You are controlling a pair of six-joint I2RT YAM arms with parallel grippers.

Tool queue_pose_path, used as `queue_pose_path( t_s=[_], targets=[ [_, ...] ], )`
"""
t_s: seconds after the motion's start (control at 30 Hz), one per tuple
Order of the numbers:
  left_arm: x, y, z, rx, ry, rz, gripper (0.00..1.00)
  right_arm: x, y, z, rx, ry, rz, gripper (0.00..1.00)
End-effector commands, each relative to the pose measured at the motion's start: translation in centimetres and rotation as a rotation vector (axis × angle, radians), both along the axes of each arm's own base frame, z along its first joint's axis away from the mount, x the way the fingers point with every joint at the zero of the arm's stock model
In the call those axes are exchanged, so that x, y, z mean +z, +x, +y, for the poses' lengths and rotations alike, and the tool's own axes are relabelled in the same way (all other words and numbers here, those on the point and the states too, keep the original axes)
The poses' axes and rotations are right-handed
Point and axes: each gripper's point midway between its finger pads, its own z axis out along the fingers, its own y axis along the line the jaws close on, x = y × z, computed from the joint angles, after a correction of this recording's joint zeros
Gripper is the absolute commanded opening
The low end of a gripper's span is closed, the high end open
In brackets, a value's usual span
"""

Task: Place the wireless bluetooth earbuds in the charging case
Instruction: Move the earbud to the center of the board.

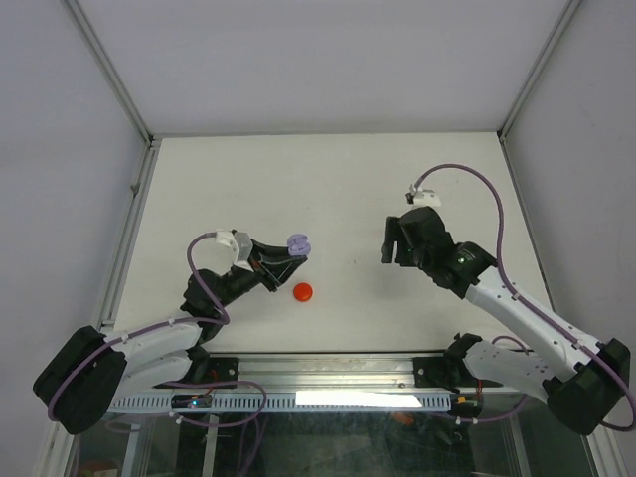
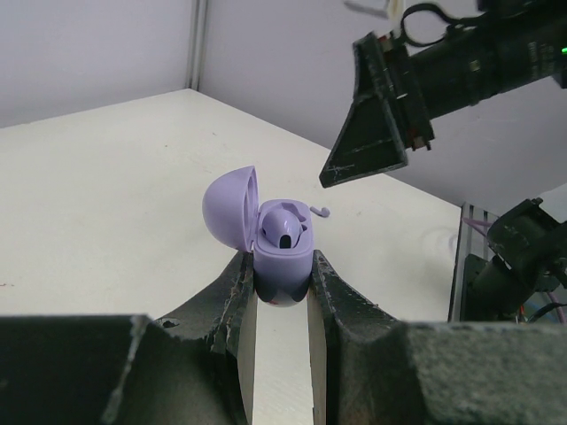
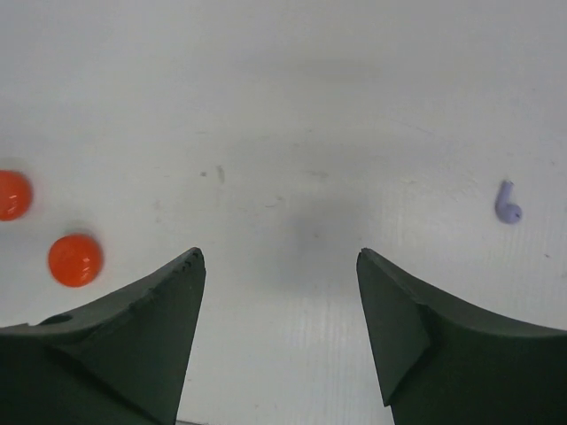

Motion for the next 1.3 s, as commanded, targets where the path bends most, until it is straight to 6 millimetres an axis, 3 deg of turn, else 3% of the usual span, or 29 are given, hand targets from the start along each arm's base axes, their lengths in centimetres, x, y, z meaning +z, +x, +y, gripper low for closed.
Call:
queue_pose_path(
  t_s=[0.0, 0.43, 0.57, 0.8, 1.27],
  targets=[
    [0.4, -0.2, 0.5, 0.017, -0.025, -0.001, 0.08, -3.2, 0.2, -3.7, -0.143, 0.019, 0.142, 0.72],
    [0.1, -1.0, 0.5, -0.011, -0.035, 0.023, 0.08, -8.6, 4.2, -12.7, -0.511, 0.016, 0.186, 0.65],
    [0.1, -1.2, 0.6, -0.015, -0.035, 0.026, 0.08, -10.5, 4.9, -14.5, -0.583, 0.034, 0.212, 0.60],
    [-0.3, -1.3, 1.0, 0.000, -0.024, 0.039, 0.08, -13.1, 5.2, -15.9, -0.636, 0.049, 0.281, 0.51],
    [-0.6, -1.5, 1.1, -0.003, -0.023, 0.050, 0.08, -15.1, 4.9, -16.1, -0.649, 0.073, 0.392, 0.39]
  ],
)
